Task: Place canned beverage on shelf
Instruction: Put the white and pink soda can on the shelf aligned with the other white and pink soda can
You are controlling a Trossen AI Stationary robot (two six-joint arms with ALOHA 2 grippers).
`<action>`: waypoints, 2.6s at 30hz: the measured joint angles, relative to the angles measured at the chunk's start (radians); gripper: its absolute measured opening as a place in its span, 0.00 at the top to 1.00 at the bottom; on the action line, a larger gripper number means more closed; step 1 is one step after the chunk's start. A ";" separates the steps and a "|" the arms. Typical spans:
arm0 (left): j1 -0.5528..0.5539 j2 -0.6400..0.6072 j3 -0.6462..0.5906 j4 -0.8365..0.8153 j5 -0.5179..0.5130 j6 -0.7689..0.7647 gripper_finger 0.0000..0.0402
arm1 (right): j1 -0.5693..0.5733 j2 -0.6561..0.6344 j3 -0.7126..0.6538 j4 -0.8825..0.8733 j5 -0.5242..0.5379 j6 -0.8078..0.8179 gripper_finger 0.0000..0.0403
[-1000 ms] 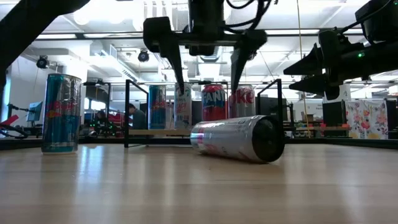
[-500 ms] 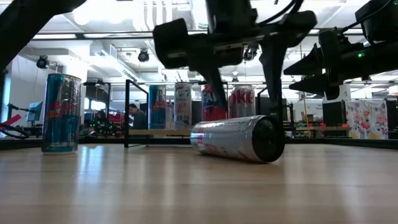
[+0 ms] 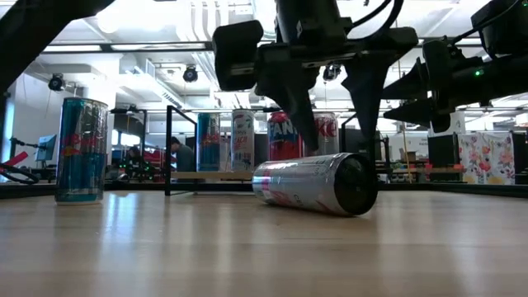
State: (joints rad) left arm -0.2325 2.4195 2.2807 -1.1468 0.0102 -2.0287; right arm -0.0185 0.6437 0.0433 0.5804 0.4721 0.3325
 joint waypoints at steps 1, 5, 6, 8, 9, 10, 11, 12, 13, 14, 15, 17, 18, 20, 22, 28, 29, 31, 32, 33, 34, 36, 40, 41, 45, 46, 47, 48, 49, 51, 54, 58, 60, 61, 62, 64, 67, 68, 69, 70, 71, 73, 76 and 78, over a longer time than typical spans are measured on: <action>0.000 0.000 0.000 0.006 -0.001 -0.003 0.34 | 0.000 0.000 0.000 0.000 0.000 0.000 0.19; 0.002 0.000 0.000 0.015 -0.015 -0.031 0.16 | 0.000 0.000 0.000 0.000 0.000 0.000 0.19; 0.002 0.003 0.000 0.015 -0.025 -0.035 0.11 | 0.000 0.000 0.000 0.000 0.000 0.000 0.19; 0.007 0.009 0.000 0.017 -0.029 -0.048 0.03 | 0.000 0.000 0.000 0.000 0.000 0.000 0.19; 0.008 0.011 -0.004 0.019 -0.028 -0.055 0.02 | 0.000 0.000 0.000 0.000 0.000 0.000 0.19; 0.009 0.017 -0.012 0.024 -0.028 -0.064 0.03 | 0.000 0.000 0.000 0.000 0.000 0.000 0.19; 0.012 0.027 -0.013 0.031 -0.028 -0.077 0.05 | 0.000 0.000 0.000 0.000 0.000 0.000 0.19; 0.014 0.033 -0.015 0.040 -0.028 -0.087 0.06 | 0.000 0.000 0.000 0.000 0.000 0.000 0.19; 0.017 0.037 -0.020 0.038 -0.028 -0.096 0.07 | 0.000 0.000 0.000 0.000 0.000 0.000 0.19; 0.021 0.043 -0.026 0.034 -0.026 -0.102 0.08 | 0.000 0.001 0.000 0.000 0.000 0.000 0.19; 0.026 0.051 -0.026 0.041 -0.026 -0.102 0.08 | 0.000 0.002 0.000 -0.001 0.000 0.000 0.19; 0.032 0.058 -0.025 0.046 -0.026 -0.105 0.08 | 0.000 0.002 0.000 -0.003 0.000 0.000 0.19; 0.036 0.063 -0.025 0.041 -0.021 -0.110 0.08 | 0.000 0.007 0.000 -0.002 0.000 0.000 0.19; 0.042 0.077 -0.024 0.053 0.000 -0.127 0.08 | 0.000 0.005 0.000 0.000 0.000 0.000 0.19; 0.043 0.089 -0.024 0.055 0.022 -0.131 0.09 | 0.000 0.012 0.000 0.000 0.000 0.000 0.19; 0.039 0.108 -0.024 0.064 0.059 -0.131 0.21 | 0.000 0.018 0.000 0.000 0.000 0.000 0.19; 0.039 0.110 -0.024 0.063 0.064 -0.130 0.25 | 0.000 0.021 0.000 -0.001 0.000 0.000 0.19; 0.038 0.110 -0.024 0.059 0.067 -0.128 0.35 | 0.000 0.023 0.000 0.000 0.000 0.000 0.19; 0.037 0.110 -0.024 0.059 0.068 -0.124 0.40 | 0.000 0.022 0.000 -0.001 0.000 0.000 0.19; 0.037 0.110 -0.024 0.059 0.068 -0.115 0.41 | 0.000 0.023 0.000 0.000 0.000 0.000 0.19; 0.036 0.110 -0.024 0.059 0.068 -0.107 0.41 | 0.000 0.022 0.000 0.000 0.000 0.000 0.19; 0.036 0.110 -0.024 0.056 0.068 -0.097 0.41 | 0.000 0.022 0.000 0.000 0.000 0.000 0.19; 0.036 0.110 -0.024 0.054 0.073 -0.066 0.41 | 0.000 0.022 0.000 0.000 0.000 0.000 0.19; 0.036 0.110 -0.020 0.051 0.077 -0.057 0.41 | 0.000 0.022 0.000 0.000 0.000 0.000 0.19; 0.035 0.110 0.031 0.015 0.087 -0.025 0.41 | 0.000 0.022 0.000 0.000 0.000 0.000 0.19; 0.035 0.110 0.052 0.005 0.090 -0.021 0.41 | 0.000 0.022 0.000 0.000 0.000 0.000 0.19; 0.034 0.110 0.073 -0.004 0.094 -0.015 0.41 | 0.000 0.022 0.000 0.000 0.000 0.000 0.19; 0.033 0.105 0.077 0.000 0.099 -0.005 0.41 | 0.000 0.022 0.000 0.000 0.000 0.000 0.19; 0.033 0.091 0.069 0.012 0.108 0.005 0.41 | 0.000 0.022 0.000 0.000 0.000 0.000 0.19; 0.032 0.078 0.066 0.015 0.133 0.023 0.41 | 0.000 0.022 0.000 -0.001 0.000 0.000 0.19; 0.034 0.066 0.075 0.028 0.218 0.038 0.41 | 0.000 0.022 0.000 0.000 0.000 0.000 0.19; 0.033 0.058 0.074 0.077 0.363 0.022 0.41 | 0.000 0.022 0.000 0.000 0.000 0.000 0.19; 0.032 0.052 0.073 0.135 0.405 0.023 0.41 | 0.000 0.022 0.000 0.000 0.000 0.000 0.19; 0.030 0.047 0.073 0.156 0.409 0.023 0.41 | 0.000 0.022 0.000 0.000 0.000 0.000 0.19; 0.028 0.040 0.073 0.174 0.410 0.019 0.41 | 0.000 0.022 0.000 0.000 0.000 0.000 0.19; 0.023 0.033 0.075 0.215 0.411 -0.013 0.41 | 0.000 0.022 0.000 0.000 0.000 0.000 0.19; 0.020 0.028 0.074 0.237 0.436 -0.066 0.41 | 0.000 0.022 0.000 0.000 0.000 0.000 0.19; 0.020 0.027 0.074 0.235 0.462 -0.084 0.41 | 0.000 0.022 0.000 0.000 0.000 0.000 0.19; 0.021 0.026 0.073 0.230 0.492 -0.098 0.41 | 0.000 0.022 0.000 0.000 0.000 0.000 0.19; 0.021 0.024 0.074 0.224 0.520 -0.103 0.41 | 0.000 0.022 0.000 0.000 0.000 0.000 0.19; 0.020 0.021 0.074 0.212 0.542 -0.098 0.41 | 0.000 0.022 0.000 0.000 0.000 0.000 0.19; 0.019 0.016 0.074 0.188 0.567 -0.096 0.41 | 0.000 0.022 0.000 0.000 0.000 0.000 0.19; 0.019 0.015 0.074 0.174 0.586 -0.095 0.41 | 0.000 0.022 0.000 0.000 0.000 0.000 0.19; 0.021 0.012 0.074 0.171 0.583 -0.092 0.41 | 0.000 0.022 0.000 0.000 0.000 0.000 0.19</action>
State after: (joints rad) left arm -0.2111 2.4316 2.3547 -0.9761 0.5937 -2.1209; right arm -0.0185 0.6655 0.0431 0.5807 0.4718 0.3321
